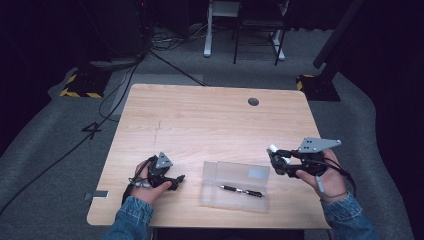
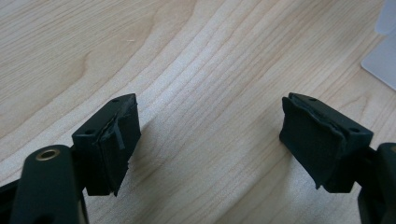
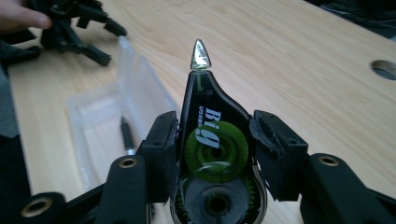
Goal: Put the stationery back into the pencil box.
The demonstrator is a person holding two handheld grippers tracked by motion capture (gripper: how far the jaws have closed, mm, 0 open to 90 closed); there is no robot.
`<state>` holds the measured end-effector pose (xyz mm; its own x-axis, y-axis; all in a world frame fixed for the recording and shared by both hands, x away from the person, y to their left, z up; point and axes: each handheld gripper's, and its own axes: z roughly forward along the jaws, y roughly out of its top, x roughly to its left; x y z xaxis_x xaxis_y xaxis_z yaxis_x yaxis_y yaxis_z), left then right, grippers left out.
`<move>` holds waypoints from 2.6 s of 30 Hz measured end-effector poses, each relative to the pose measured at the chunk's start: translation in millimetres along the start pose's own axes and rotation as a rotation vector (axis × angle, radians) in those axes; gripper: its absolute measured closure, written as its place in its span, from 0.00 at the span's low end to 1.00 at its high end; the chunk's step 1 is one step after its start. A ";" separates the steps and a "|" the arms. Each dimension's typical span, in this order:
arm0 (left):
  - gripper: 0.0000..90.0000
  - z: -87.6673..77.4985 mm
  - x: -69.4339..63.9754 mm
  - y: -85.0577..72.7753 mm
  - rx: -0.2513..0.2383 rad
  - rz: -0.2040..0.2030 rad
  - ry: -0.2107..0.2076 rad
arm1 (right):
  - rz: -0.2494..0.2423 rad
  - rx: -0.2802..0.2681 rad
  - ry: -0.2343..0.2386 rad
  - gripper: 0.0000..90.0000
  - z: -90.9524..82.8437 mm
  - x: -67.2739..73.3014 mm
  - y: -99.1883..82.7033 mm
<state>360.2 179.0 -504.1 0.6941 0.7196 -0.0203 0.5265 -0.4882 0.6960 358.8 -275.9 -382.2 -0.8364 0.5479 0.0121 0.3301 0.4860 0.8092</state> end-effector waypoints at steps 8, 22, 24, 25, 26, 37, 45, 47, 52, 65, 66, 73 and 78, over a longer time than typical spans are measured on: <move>0.22 0.0 0.0 0.0 0.000 0.000 0.000 | -0.046 0.011 0.086 0.58 14.9 18.1 3.9; 0.22 0.0 0.0 0.0 0.000 0.000 0.000 | -0.117 0.064 0.247 0.58 47.8 45.0 0.2; 0.22 0.0 0.1 0.0 0.000 0.000 0.000 | -0.121 0.079 0.262 0.58 52.4 47.2 -1.6; 0.22 0.0 0.1 0.0 0.000 0.000 0.000 | -0.126 0.086 0.267 0.58 54.2 48.0 -2.3; 0.22 0.0 0.0 0.0 0.000 0.000 0.000 | -0.129 0.090 0.272 0.58 55.7 48.6 -2.9; 0.22 -0.1 0.0 -0.1 0.001 0.001 0.000 | -0.174 0.203 0.355 0.58 76.6 57.4 -13.5; 0.22 -0.2 0.1 -0.1 0.001 0.002 0.000 | -0.175 0.256 0.353 0.58 83.7 53.9 -20.5; 0.22 -0.2 0.1 -0.1 0.001 0.001 0.000 | -0.179 0.271 0.351 0.58 85.2 53.3 -21.8; 0.22 -0.2 0.1 -0.1 0.001 0.002 0.000 | -0.192 0.302 0.351 0.58 87.3 53.4 -23.9; 0.22 -0.2 0.1 -0.1 0.001 0.002 0.000 | -0.217 0.359 0.340 0.58 92.7 53.1 -28.5; 0.22 -0.2 0.1 -0.1 0.001 0.002 0.000 | -0.218 0.361 0.339 0.58 93.0 53.1 -28.8; 0.22 -0.2 0.0 -0.1 0.001 0.002 0.000 | -0.222 0.382 0.338 0.58 95.6 53.4 -30.9; 0.22 -0.2 0.1 -0.1 0.001 0.002 0.000 | -0.221 0.387 0.337 0.58 96.4 53.5 -31.5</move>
<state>360.1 179.2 -504.1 0.6952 0.7186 -0.0190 0.5255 -0.4900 0.6955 345.9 -196.3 -463.7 -0.9767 0.1874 0.1049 0.2141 0.8138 0.5402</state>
